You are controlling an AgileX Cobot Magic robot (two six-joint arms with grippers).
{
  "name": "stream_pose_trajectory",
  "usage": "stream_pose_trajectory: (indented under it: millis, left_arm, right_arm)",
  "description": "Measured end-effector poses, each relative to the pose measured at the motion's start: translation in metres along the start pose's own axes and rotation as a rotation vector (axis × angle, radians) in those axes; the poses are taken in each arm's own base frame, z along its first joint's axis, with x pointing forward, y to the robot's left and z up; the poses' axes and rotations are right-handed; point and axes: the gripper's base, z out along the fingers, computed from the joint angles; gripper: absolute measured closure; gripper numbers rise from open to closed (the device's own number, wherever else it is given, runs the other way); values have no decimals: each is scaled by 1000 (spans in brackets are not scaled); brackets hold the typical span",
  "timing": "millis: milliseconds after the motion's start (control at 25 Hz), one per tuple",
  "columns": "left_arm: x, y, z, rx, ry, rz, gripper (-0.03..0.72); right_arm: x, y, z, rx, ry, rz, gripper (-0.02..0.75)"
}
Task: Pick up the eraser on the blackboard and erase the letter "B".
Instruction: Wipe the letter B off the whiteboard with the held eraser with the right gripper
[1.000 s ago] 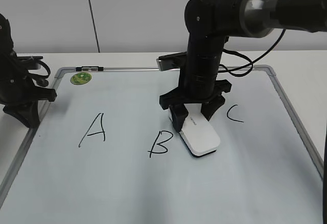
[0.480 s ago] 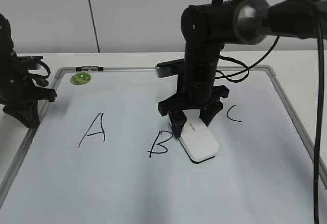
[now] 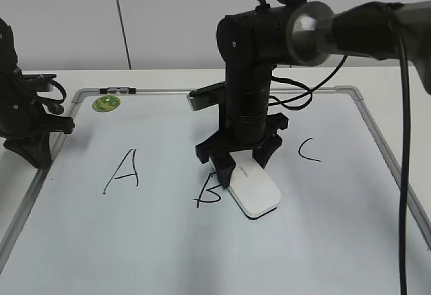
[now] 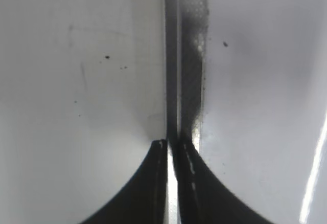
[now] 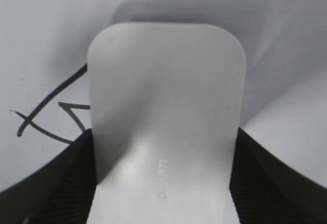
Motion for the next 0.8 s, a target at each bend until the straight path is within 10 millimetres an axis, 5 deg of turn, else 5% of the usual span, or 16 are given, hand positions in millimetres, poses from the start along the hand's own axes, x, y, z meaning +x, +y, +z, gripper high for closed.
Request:
stream_pose_trajectory:
  millis: [800]
  left_arm:
    - [0, 0, 0, 10, 0, -9, 666]
  right_arm:
    - [3, 44, 3, -18, 7, -82, 208]
